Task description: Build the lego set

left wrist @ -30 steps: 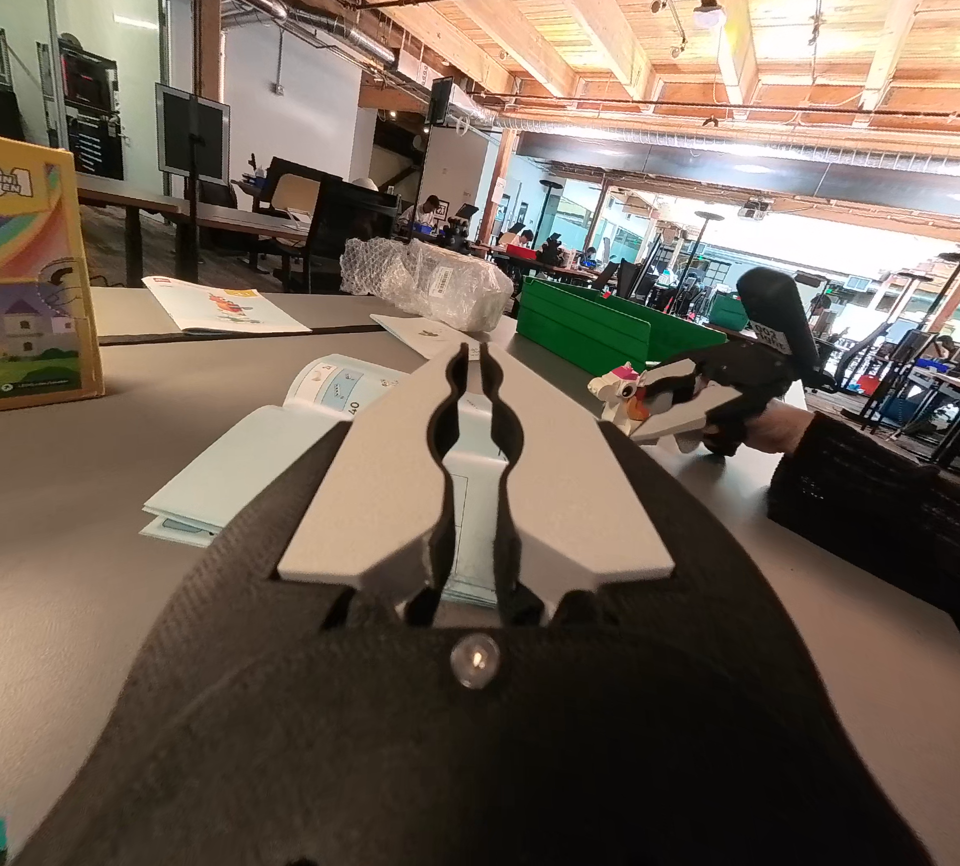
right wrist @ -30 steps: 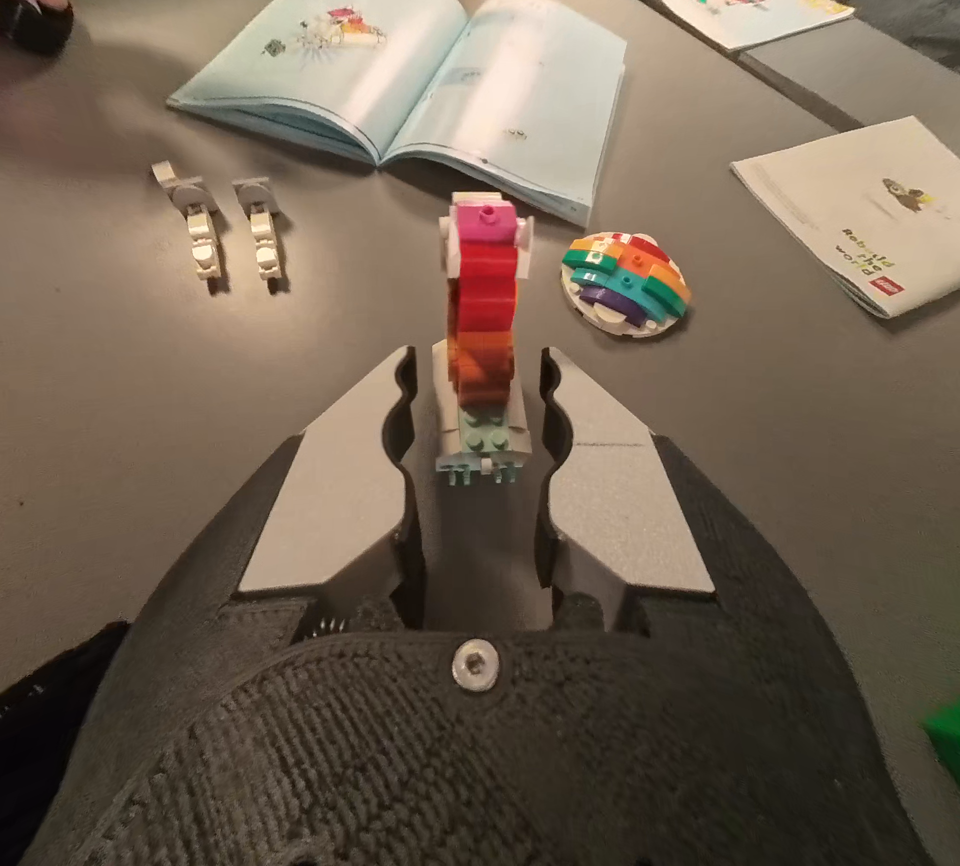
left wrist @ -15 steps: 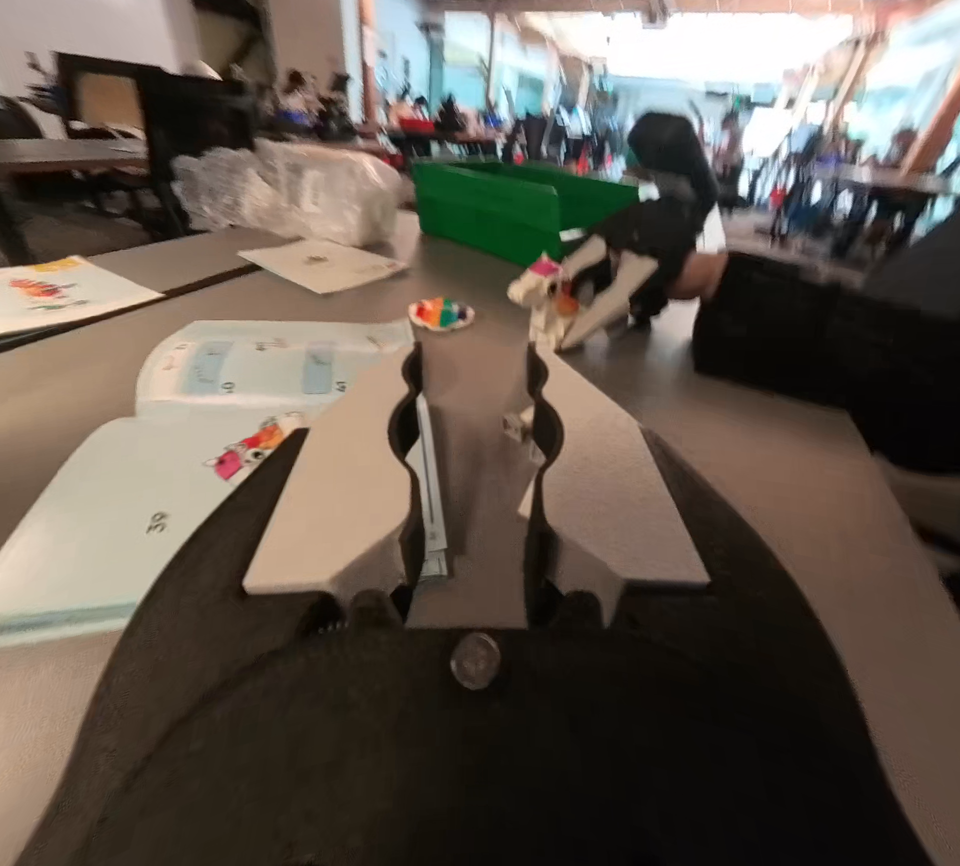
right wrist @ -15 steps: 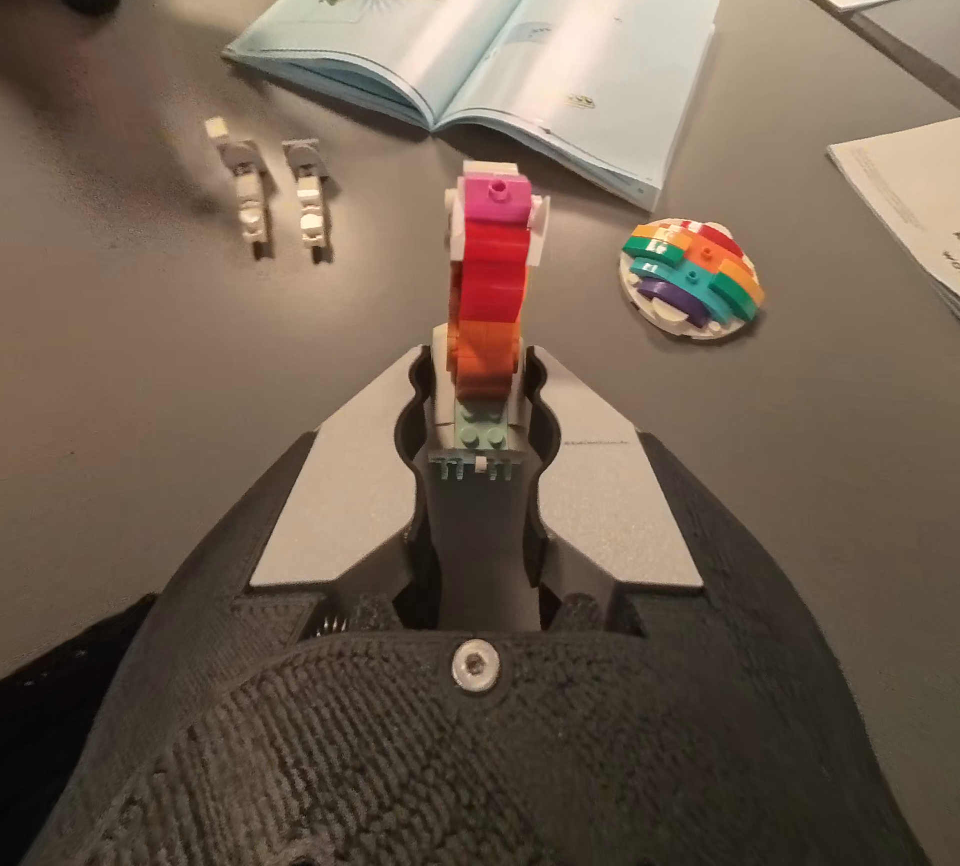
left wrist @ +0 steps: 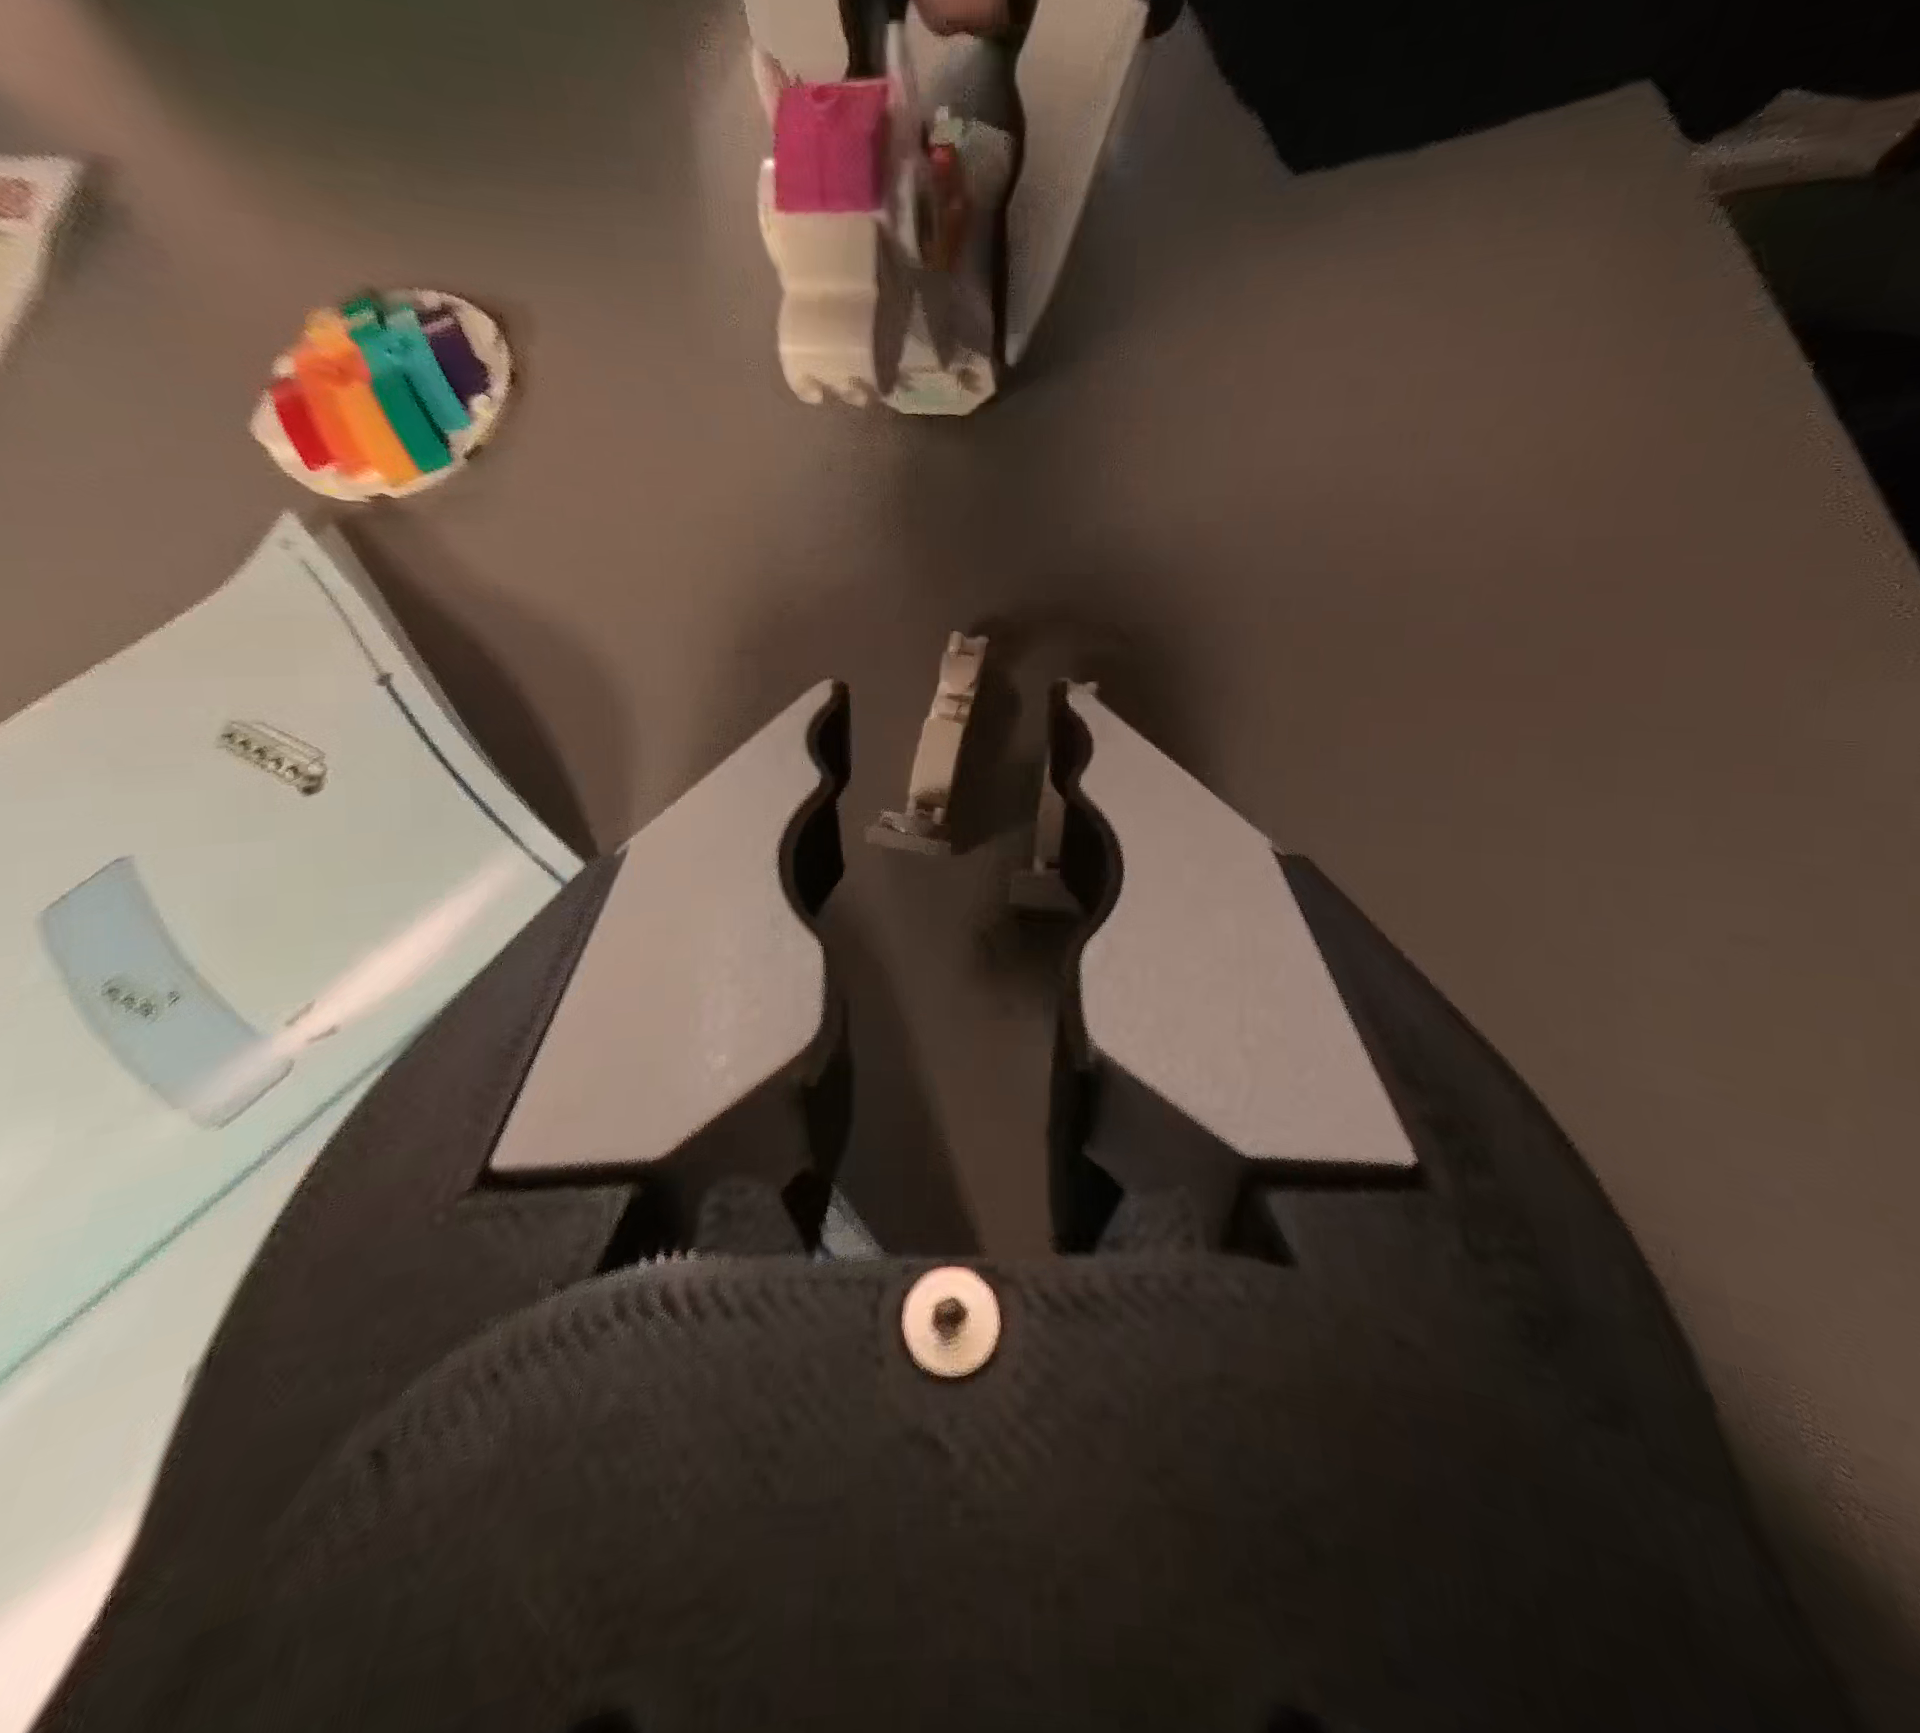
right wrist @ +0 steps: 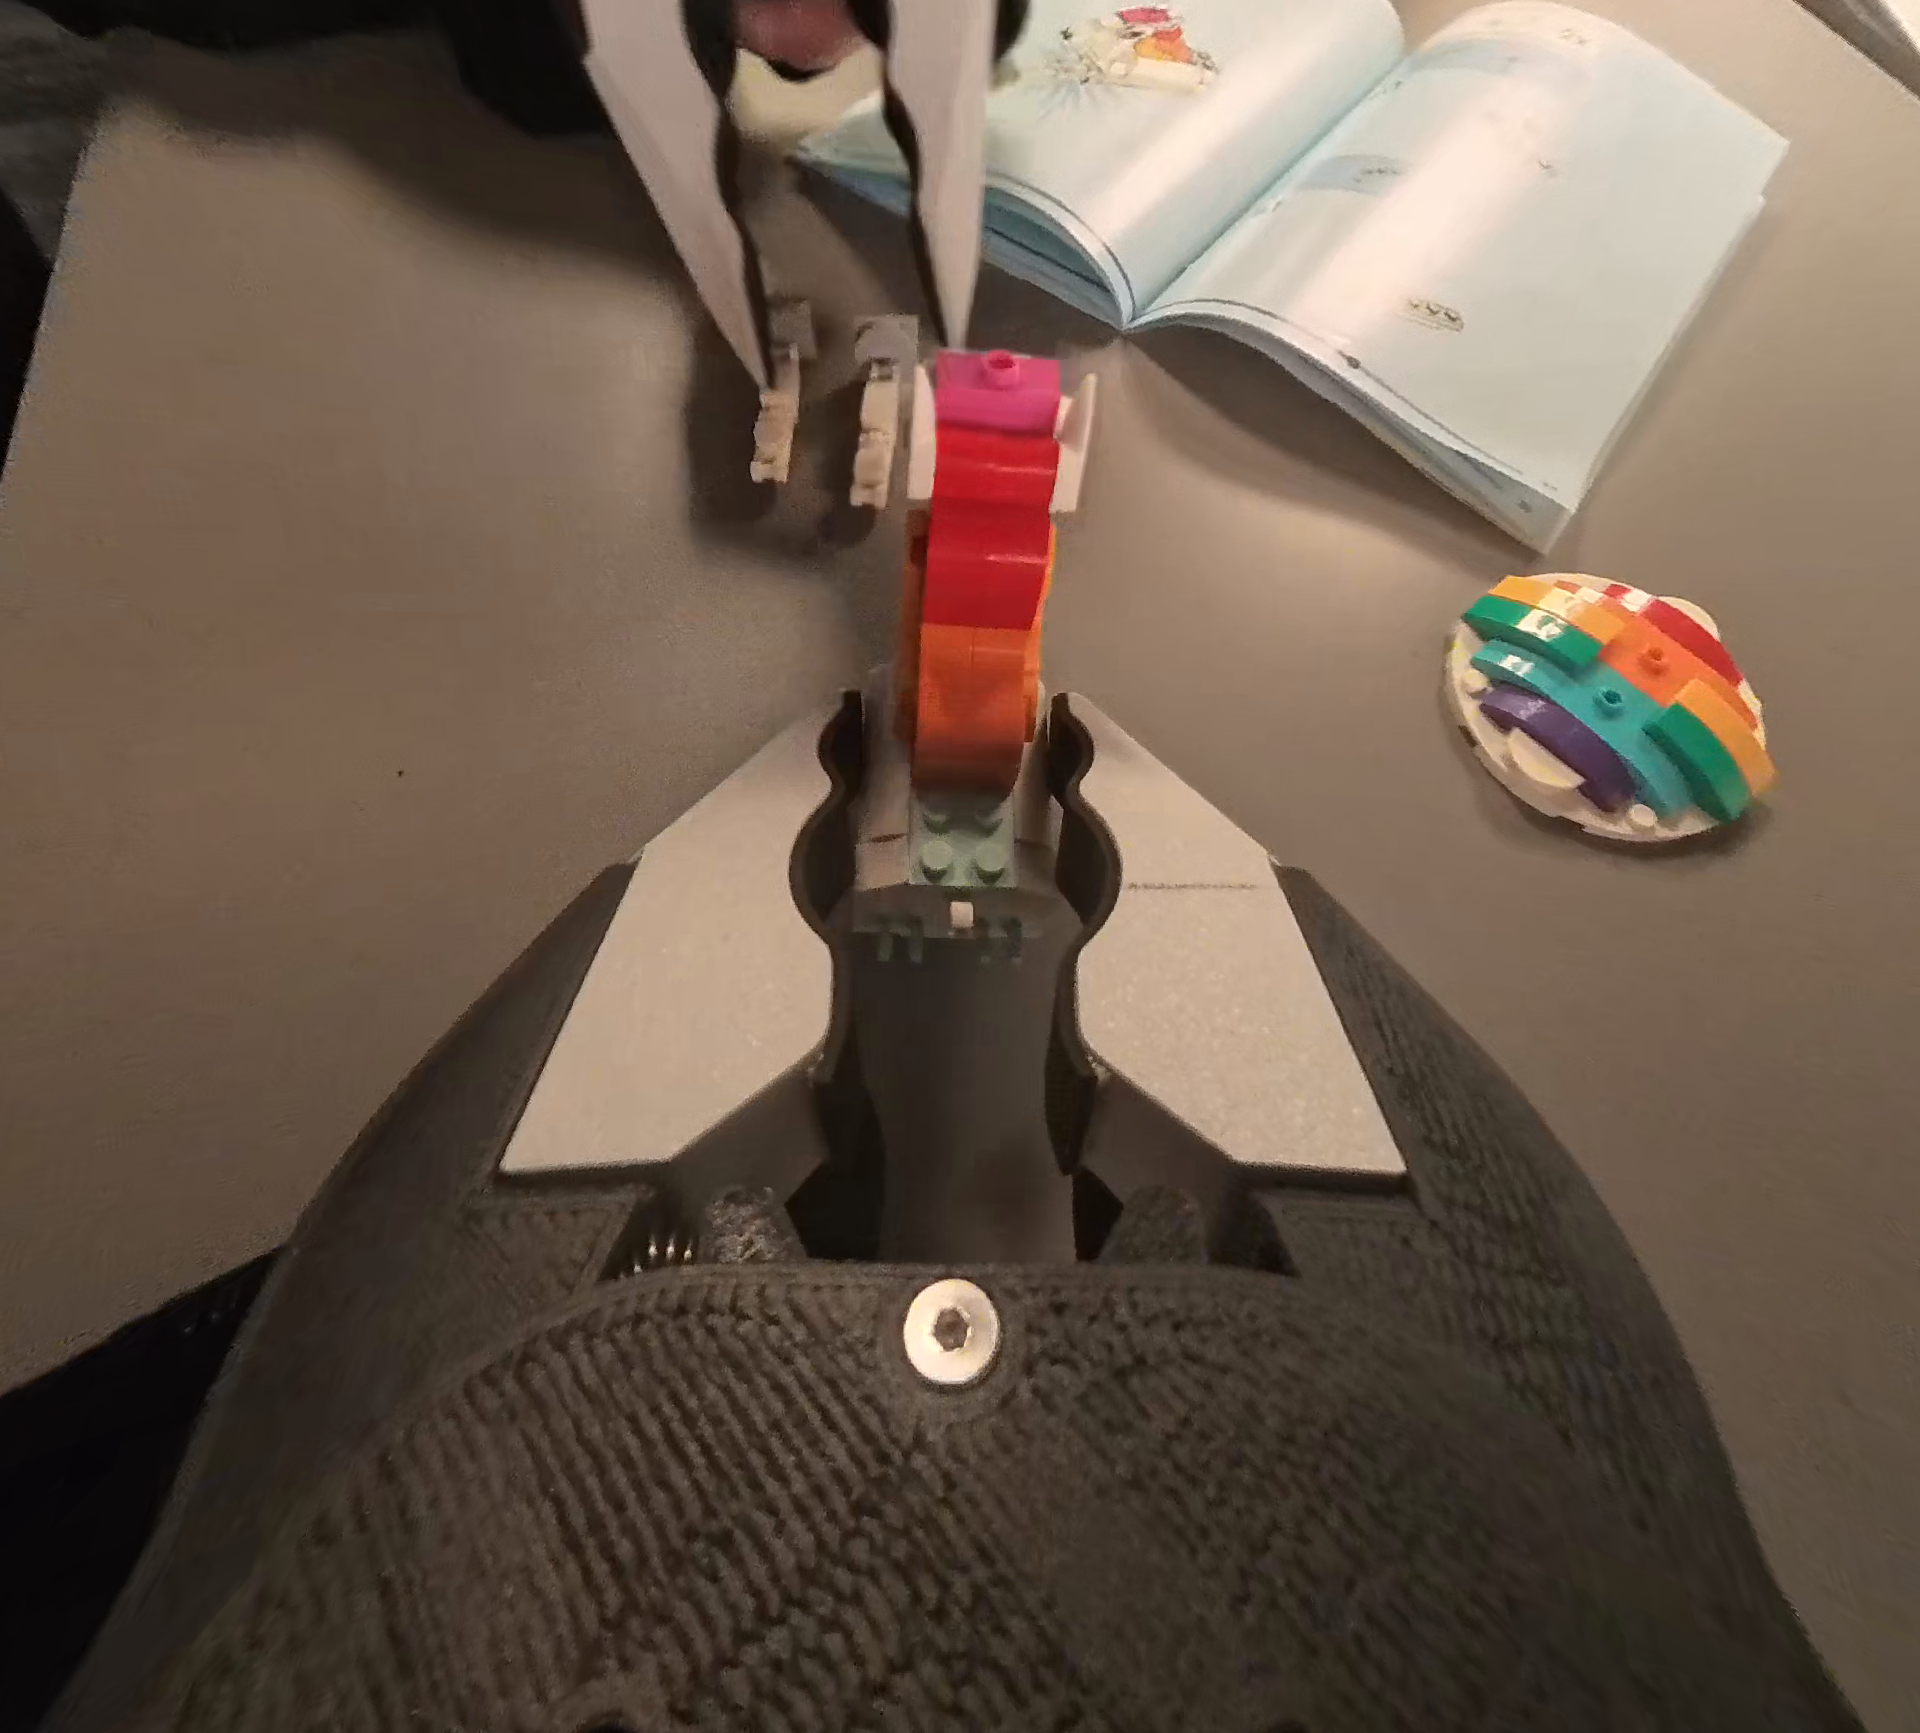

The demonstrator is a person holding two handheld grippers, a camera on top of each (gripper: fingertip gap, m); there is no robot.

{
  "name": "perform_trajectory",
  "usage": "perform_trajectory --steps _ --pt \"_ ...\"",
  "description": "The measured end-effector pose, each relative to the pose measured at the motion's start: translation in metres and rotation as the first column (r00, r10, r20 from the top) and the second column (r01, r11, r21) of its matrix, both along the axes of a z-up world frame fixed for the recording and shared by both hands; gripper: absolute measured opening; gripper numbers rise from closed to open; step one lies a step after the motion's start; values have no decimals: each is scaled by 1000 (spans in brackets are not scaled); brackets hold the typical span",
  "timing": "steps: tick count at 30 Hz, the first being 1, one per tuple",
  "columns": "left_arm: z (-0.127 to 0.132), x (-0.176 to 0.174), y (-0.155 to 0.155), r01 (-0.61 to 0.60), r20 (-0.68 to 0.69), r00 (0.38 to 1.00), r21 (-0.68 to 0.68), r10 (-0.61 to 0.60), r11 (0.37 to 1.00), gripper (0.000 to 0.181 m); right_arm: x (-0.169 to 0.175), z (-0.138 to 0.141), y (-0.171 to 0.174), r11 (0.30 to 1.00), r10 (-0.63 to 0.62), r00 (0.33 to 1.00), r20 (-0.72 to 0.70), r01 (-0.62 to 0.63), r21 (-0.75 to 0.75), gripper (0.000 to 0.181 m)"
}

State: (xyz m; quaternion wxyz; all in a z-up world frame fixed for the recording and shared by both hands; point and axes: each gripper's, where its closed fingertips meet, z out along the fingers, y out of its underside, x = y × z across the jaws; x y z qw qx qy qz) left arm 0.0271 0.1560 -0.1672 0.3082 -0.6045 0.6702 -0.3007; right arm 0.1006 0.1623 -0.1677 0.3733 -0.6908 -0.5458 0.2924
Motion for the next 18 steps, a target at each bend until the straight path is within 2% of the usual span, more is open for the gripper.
perform_trajectory --steps 5,8,15,18 --pt "-20 4 2 50 -108 993 -69 -57 996 32 -1 -4 -1 1000 20 999 33 -21 13 34" --pt "-20 4 1 70 -103 992 -89 -79 994 24 -1 -6 0 999 14 999 50 -16 30 35" --pt "-20 7 -7 120 -83 989 -47 -123 992 8 -1 -7 -1 998 19 998 60 -23 58 35" --pt "-20 11 1 81 -83 993 29 -78 996 8 -3 -6 -4 999 26 998 51 -28 42 35"
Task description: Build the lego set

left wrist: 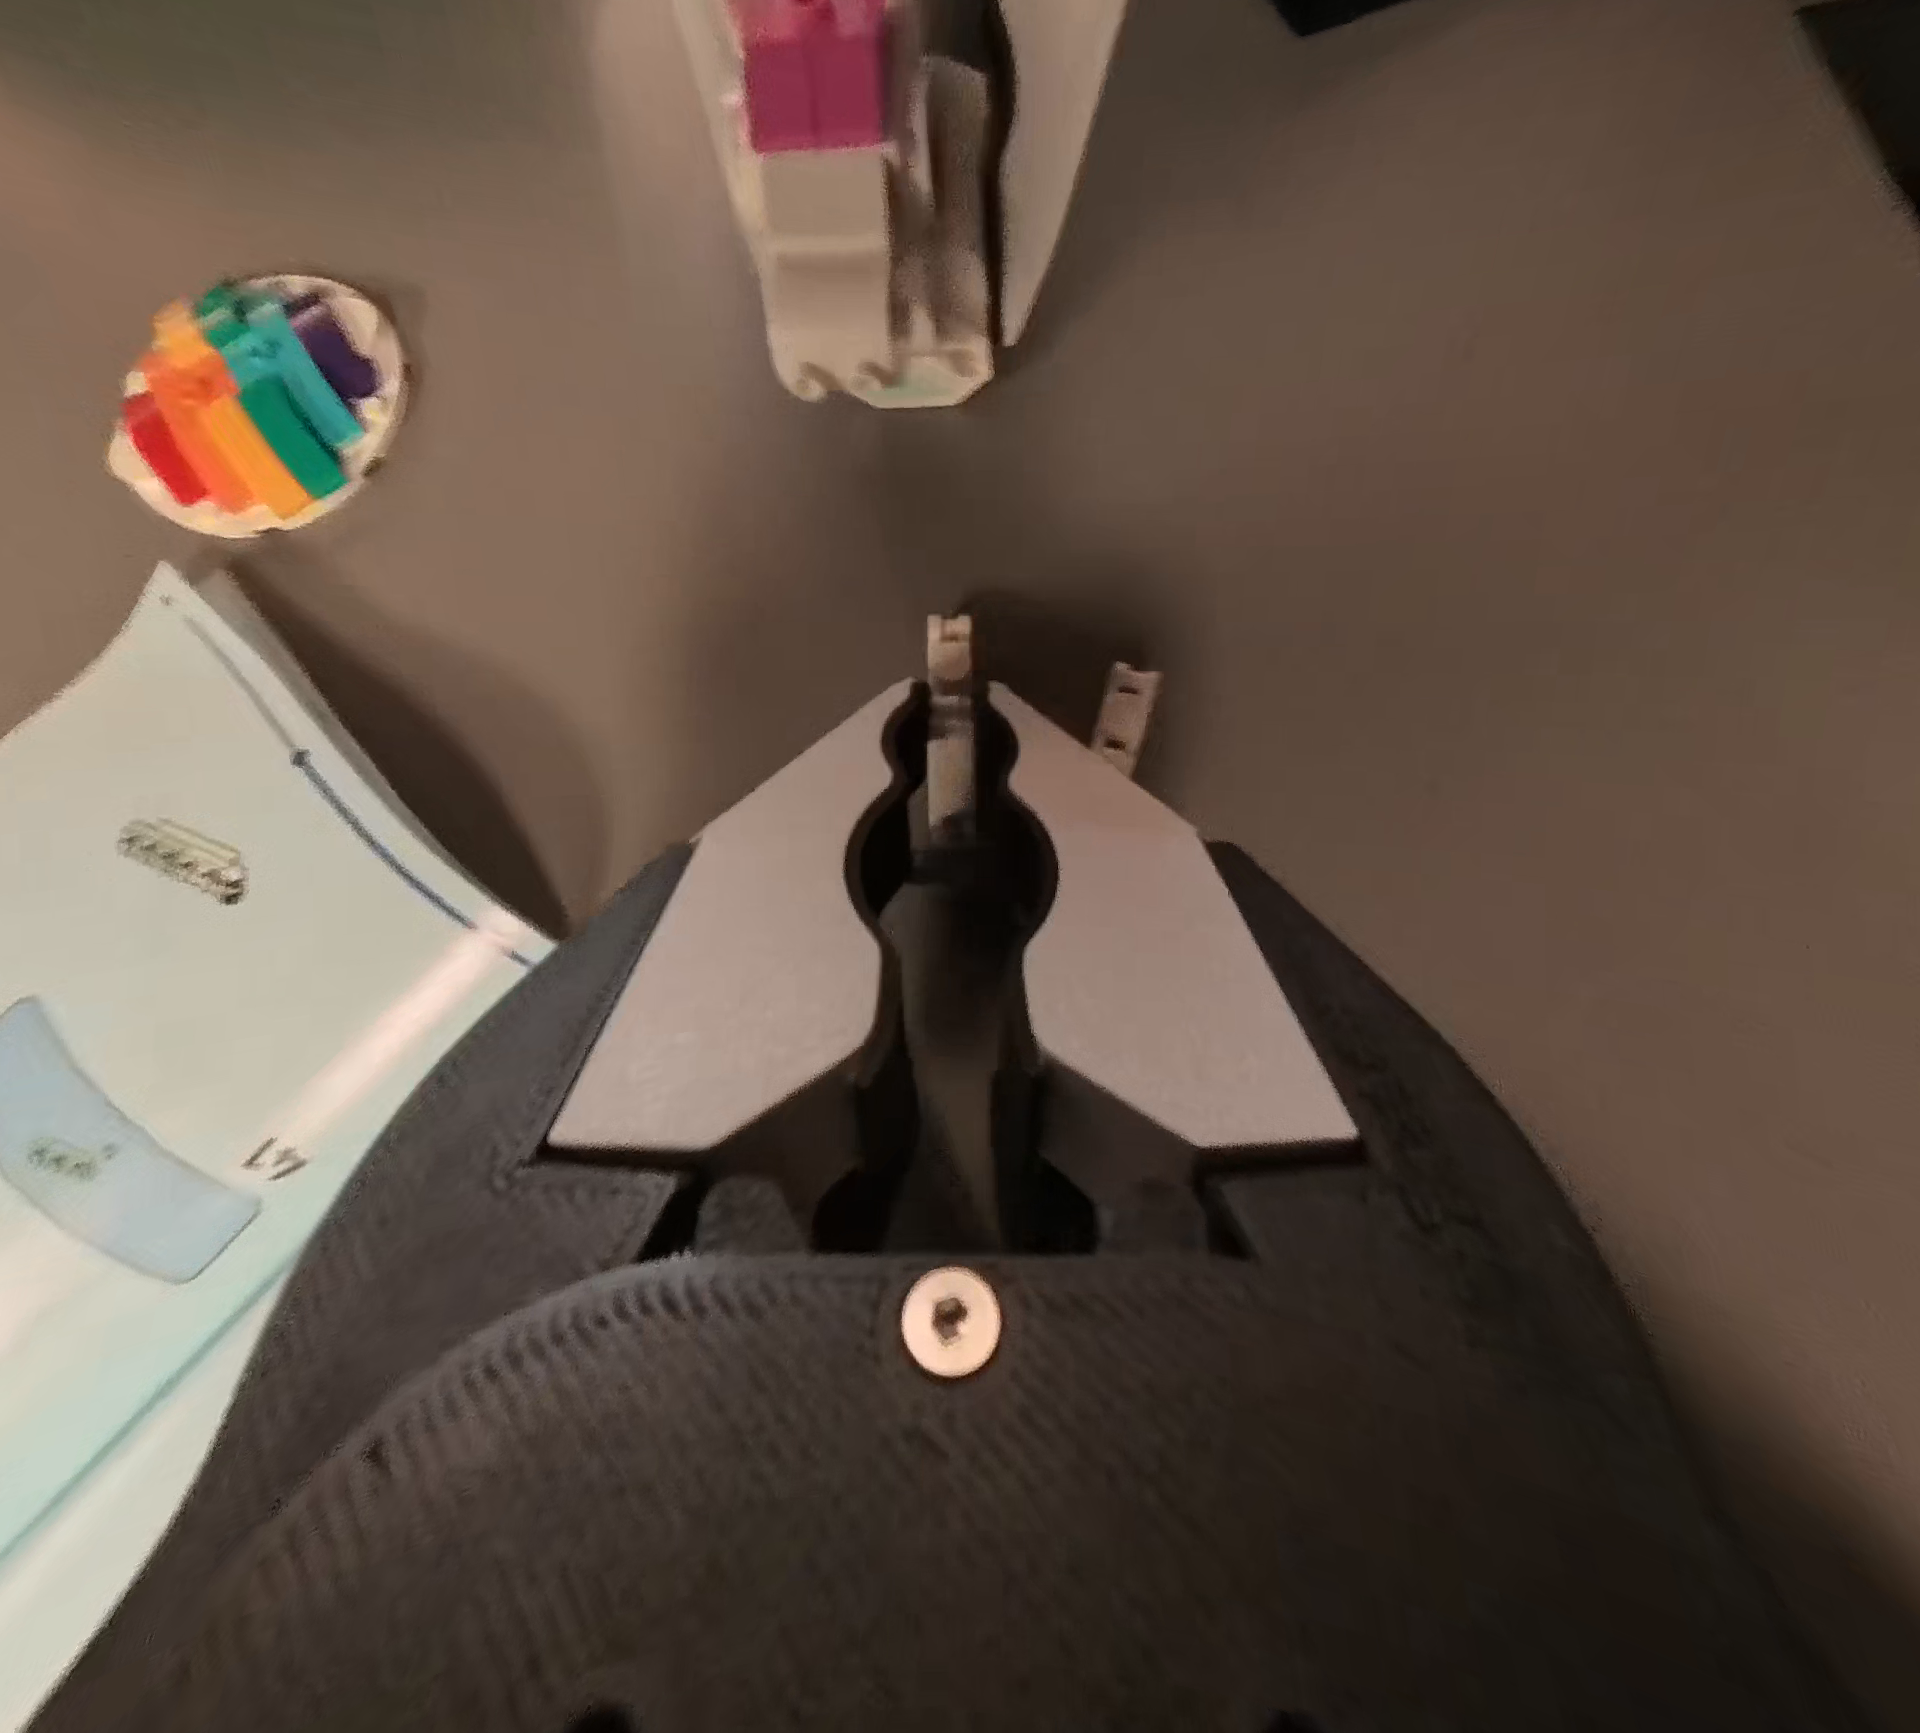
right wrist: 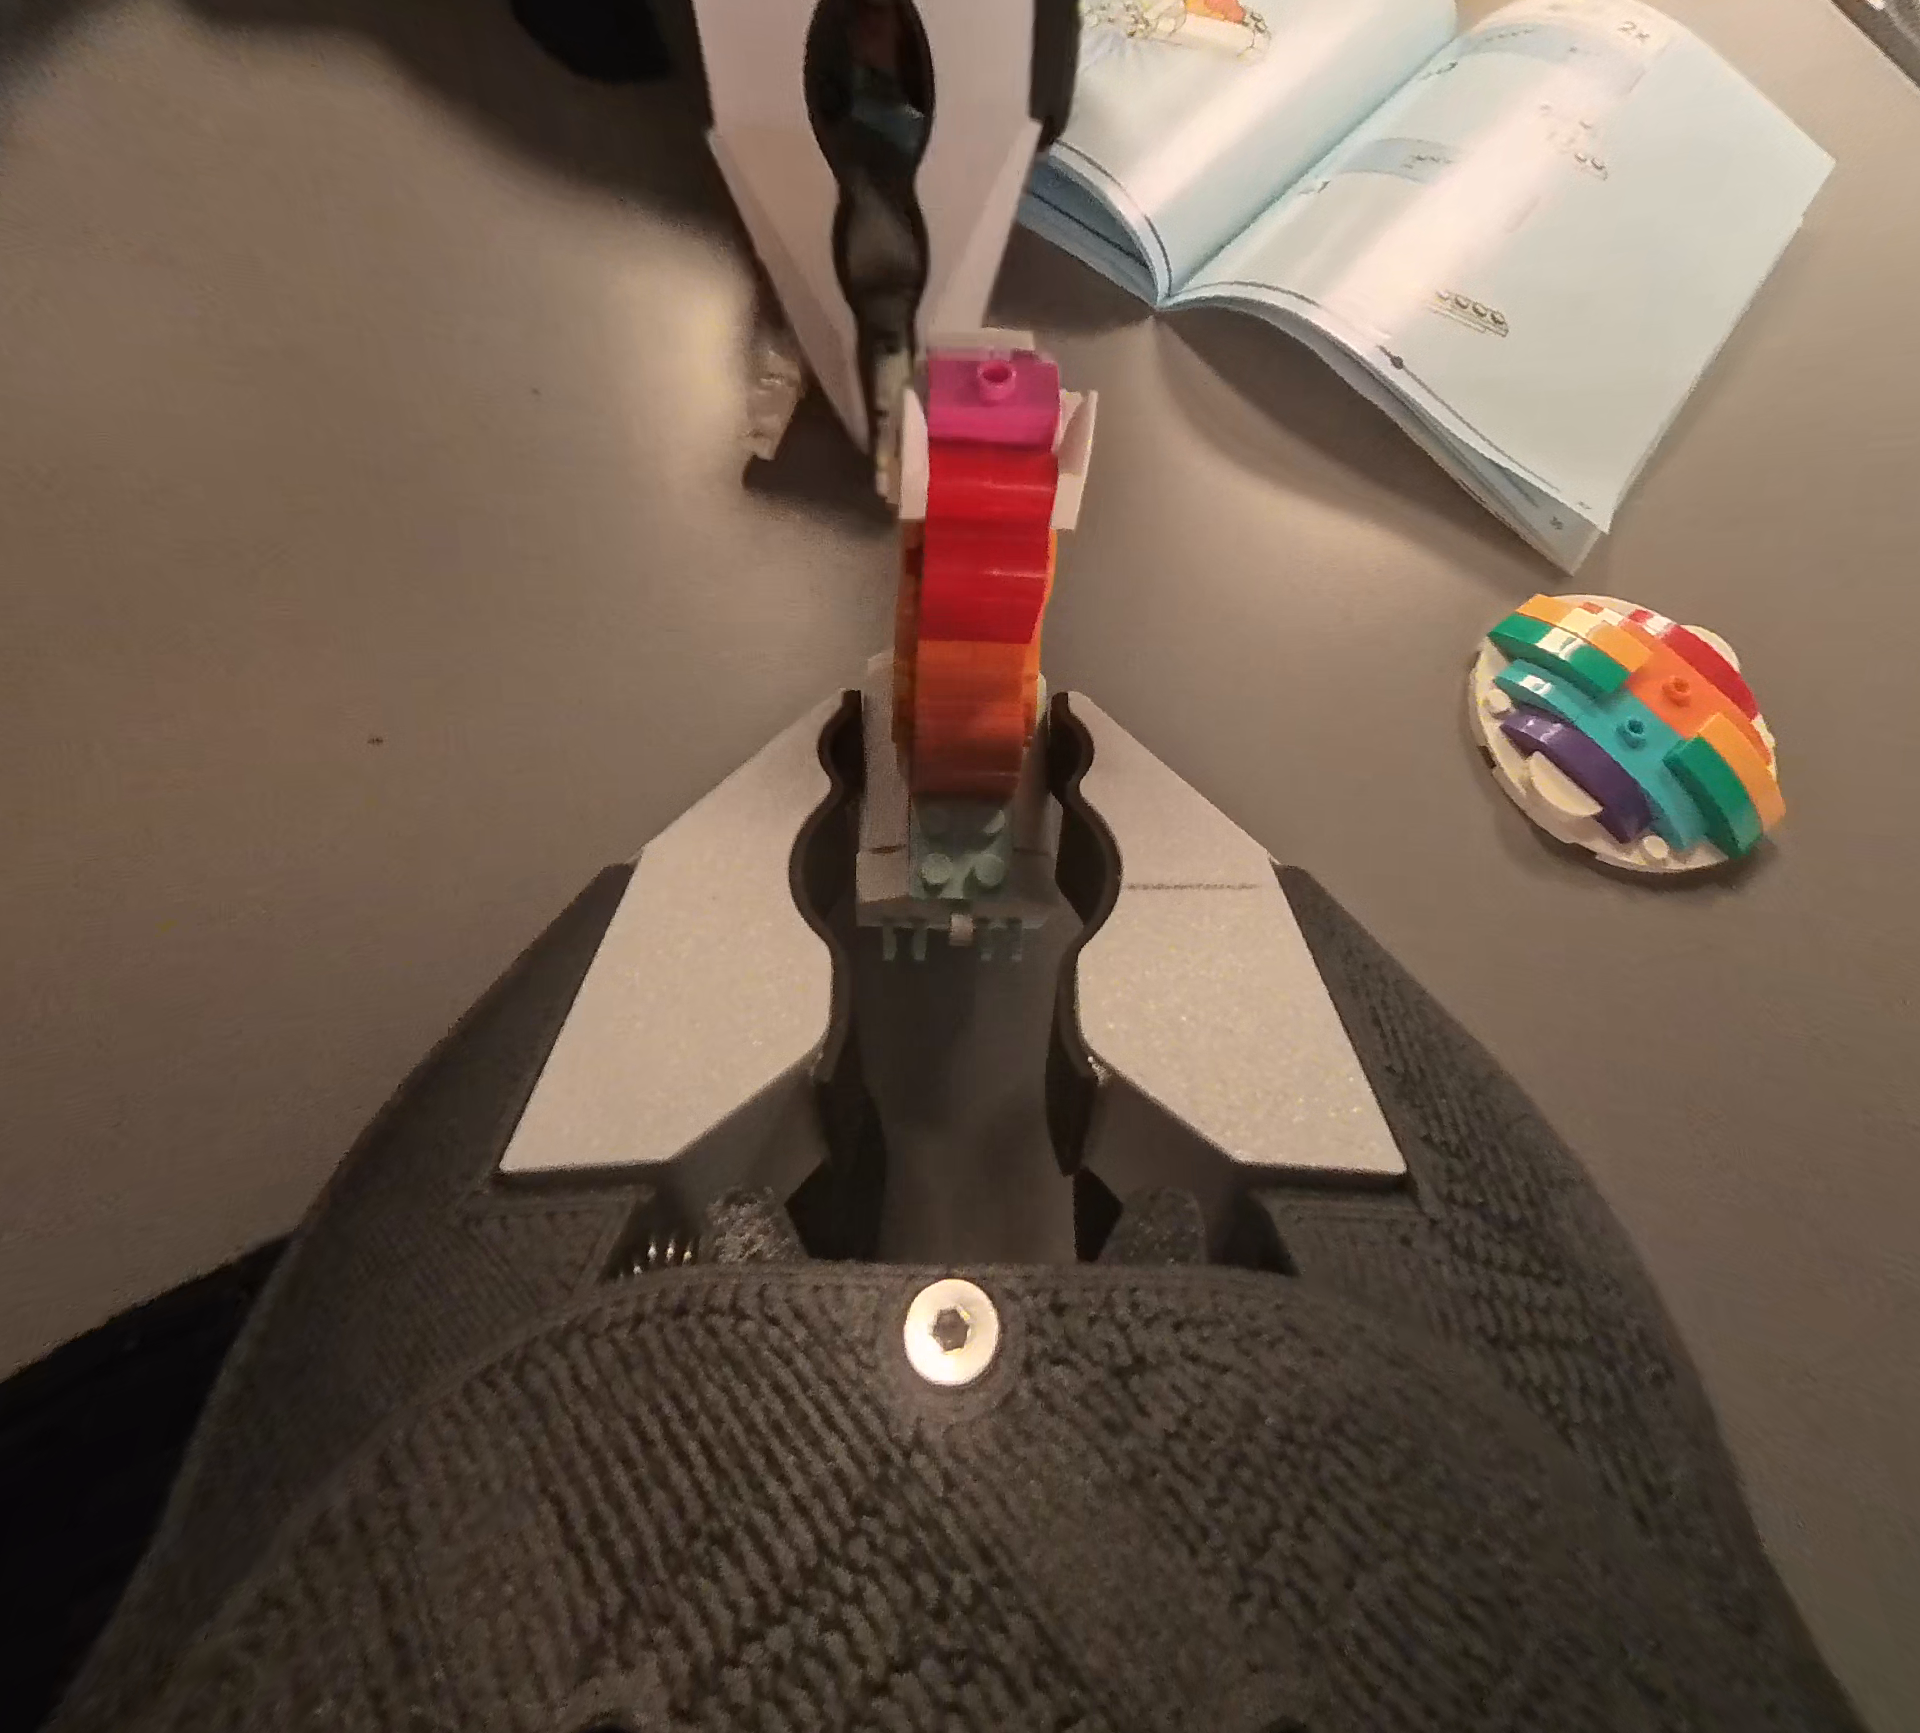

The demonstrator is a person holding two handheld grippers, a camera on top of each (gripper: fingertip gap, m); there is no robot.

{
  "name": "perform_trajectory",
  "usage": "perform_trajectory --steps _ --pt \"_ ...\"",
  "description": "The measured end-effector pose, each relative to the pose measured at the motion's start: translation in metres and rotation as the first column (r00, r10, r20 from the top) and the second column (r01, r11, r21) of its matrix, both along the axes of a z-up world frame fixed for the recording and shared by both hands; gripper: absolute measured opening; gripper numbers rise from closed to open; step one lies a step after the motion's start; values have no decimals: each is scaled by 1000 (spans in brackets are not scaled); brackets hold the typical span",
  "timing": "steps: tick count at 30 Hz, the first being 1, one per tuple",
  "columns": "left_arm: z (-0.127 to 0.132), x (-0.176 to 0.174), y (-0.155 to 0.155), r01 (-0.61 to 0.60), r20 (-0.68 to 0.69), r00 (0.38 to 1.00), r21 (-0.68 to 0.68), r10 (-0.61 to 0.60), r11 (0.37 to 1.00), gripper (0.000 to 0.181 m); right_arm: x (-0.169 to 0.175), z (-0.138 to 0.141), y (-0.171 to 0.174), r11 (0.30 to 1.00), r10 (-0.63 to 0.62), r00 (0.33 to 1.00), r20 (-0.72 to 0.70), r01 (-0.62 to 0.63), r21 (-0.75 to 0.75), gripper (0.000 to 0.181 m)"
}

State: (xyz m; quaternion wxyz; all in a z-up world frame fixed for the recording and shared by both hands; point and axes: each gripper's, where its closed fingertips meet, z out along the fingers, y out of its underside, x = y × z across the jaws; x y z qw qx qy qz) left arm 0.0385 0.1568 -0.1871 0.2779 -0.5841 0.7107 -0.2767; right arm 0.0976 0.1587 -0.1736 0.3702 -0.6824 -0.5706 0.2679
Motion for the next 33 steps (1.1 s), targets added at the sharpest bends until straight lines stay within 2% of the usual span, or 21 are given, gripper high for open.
perform_trajectory --steps 2,9,12,21,33 --pt "0 3 3 -34 0 999 3 34 999 8 -4 2 -2 1000 2 1000 -20 -3 -24 34" --pt "6 12 -9 -28 40 998 -243 39 970 8 -23 8 -7 994 10 997 -77 -18 -104 34" --pt "11 13 -11 -8 71 997 -285 30 959 8 -27 9 -8 992 10 996 -90 -21 -125 34" --pt "27 17 -13 30 169 985 -334 29 942 8 -31 14 -13 988 38 991 -126 -56 -141 34" --pt "25 16 -13 25 162 986 -336 31 942 8 -33 18 -18 985 67 985 -160 -91 -146 34"
